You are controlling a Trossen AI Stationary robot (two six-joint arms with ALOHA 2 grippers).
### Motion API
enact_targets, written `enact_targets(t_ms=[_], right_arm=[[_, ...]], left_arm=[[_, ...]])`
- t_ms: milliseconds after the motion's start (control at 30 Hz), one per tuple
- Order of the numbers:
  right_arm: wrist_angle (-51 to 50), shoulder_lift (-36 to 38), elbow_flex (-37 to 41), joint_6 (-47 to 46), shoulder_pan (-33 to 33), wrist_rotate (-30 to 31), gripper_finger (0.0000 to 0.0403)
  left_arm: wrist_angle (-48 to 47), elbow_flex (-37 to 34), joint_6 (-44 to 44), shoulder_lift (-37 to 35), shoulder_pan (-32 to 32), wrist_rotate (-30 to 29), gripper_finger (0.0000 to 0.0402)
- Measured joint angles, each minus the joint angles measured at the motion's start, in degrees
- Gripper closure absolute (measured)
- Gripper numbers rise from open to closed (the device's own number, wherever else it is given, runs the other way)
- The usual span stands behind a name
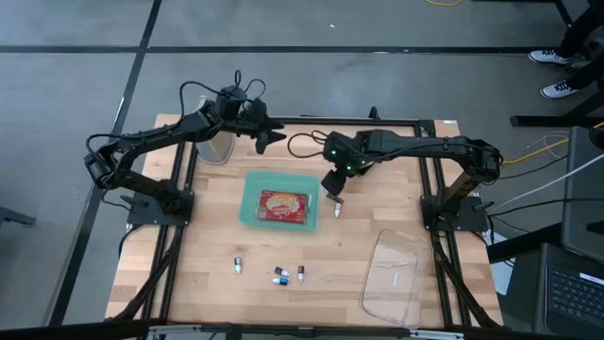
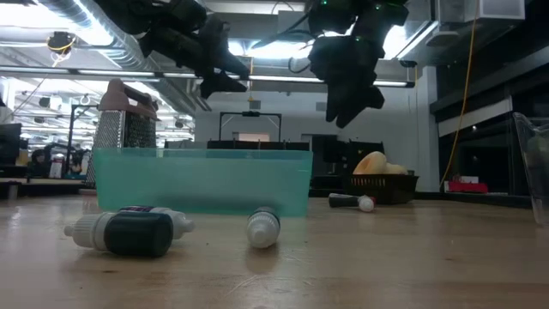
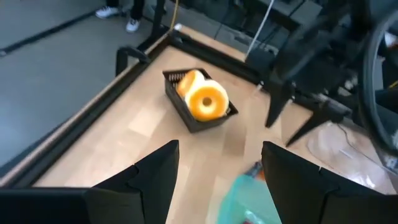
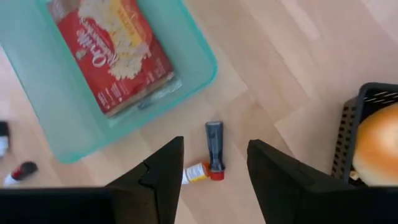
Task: Pick & Place Food Item
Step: Put the black food coloring bottle into the transparent bin
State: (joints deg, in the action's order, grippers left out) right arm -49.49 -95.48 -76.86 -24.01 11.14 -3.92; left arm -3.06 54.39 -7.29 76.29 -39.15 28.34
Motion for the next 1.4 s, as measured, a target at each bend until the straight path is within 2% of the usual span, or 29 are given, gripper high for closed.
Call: enact_targets(t_ms=[267,467,933,1400], right_arm=[[0.7,0.0,4.6,0.4,-1.1,0.1,0.0227],[5.8,-0.1,7.0,-0.2,-2.1,-1.4,0.0227],[8.6,-7.2,7.1,0.8,-2.4,-3.1,0.0227],[10.2,-10.0,7.0,2.0,-2.4,-4.7,0.0227]], left_arm=[[7.0,0.0,-4.1,0.0,-4.0,-1.6,0.0178],[11.4,0.0,-7.5,0.0,-7.9,0.0,0.0178],[10.7,0.0,-8.8,0.0,-9.4,2.8,0.0178],[9.6,0.0,-9.0,0.0,-9.4,3.3,0.0178]])
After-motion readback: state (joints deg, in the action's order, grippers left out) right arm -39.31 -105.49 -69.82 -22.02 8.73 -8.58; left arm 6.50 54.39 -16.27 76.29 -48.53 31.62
